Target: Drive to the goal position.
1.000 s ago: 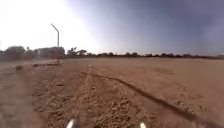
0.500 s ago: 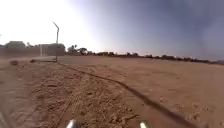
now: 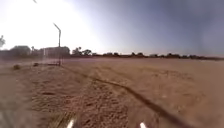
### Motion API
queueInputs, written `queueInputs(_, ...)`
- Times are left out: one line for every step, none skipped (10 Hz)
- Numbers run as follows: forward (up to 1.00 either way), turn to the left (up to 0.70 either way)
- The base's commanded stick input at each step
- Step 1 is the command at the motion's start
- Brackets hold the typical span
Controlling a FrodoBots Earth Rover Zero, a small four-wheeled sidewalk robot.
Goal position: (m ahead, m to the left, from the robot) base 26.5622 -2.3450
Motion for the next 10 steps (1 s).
queueInputs(0.70,0.00)
queueInputs(0.70,0.00)
queueInputs(0.70,0.00)
queueInputs(0.70,0.00)
queueInputs(0.70,0.00)
queueInputs(0.70,-0.03)
queueInputs(0.70,-0.23)
queueInputs(0.70,-0.30)
queueInputs(0.70,-0.15)
queueInputs(0.70,-0.08)
